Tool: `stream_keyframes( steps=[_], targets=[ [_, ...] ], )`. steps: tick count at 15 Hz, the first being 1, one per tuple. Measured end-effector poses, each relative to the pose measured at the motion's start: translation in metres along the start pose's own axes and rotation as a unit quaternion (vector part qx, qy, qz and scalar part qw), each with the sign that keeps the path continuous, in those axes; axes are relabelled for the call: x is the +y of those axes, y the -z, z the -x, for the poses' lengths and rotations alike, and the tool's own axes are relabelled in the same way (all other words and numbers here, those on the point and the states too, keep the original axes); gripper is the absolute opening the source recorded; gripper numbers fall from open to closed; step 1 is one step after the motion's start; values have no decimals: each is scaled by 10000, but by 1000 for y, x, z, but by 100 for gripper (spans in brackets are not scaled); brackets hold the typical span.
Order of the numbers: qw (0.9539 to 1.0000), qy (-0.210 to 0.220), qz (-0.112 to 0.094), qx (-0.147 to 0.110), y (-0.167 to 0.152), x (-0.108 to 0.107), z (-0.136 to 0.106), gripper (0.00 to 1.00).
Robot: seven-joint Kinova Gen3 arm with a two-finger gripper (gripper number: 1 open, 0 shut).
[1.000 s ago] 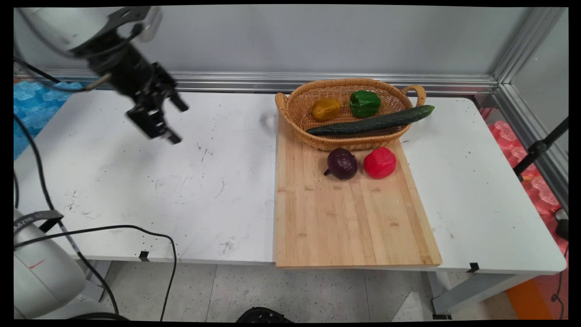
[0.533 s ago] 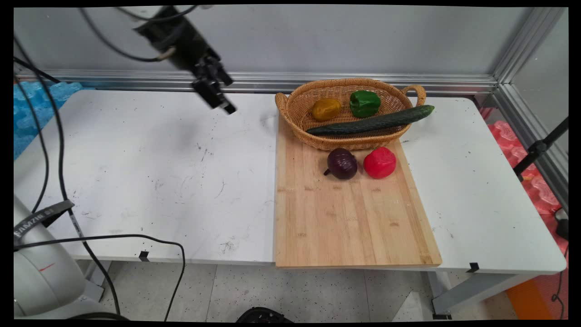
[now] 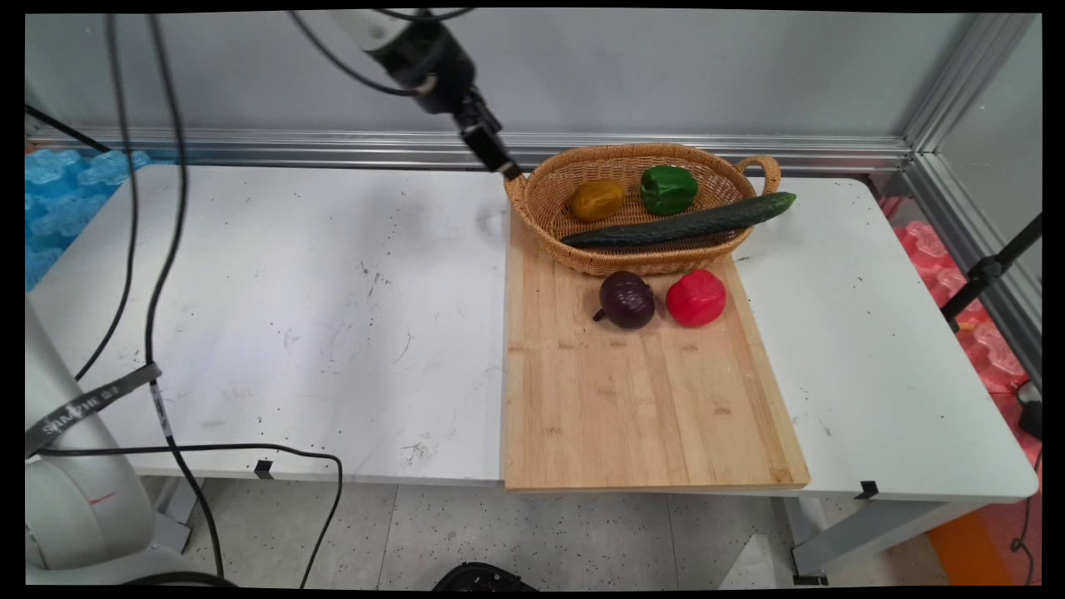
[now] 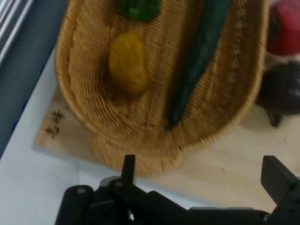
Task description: Pick up the potato from the vegetable basket
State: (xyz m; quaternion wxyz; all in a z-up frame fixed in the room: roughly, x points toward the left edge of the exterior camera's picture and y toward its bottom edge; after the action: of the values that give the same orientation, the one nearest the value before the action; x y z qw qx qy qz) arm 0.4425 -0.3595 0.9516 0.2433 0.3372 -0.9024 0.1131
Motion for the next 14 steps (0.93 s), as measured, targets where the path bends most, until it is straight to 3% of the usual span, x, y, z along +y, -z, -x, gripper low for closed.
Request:
stream_keyframes(
  steps=[7, 14],
  targets=[
    [9992, 328, -240, 54, -83, -24, -42, 100],
    [9979, 533, -370, -71, -153, -41, -58, 100]
  ],
)
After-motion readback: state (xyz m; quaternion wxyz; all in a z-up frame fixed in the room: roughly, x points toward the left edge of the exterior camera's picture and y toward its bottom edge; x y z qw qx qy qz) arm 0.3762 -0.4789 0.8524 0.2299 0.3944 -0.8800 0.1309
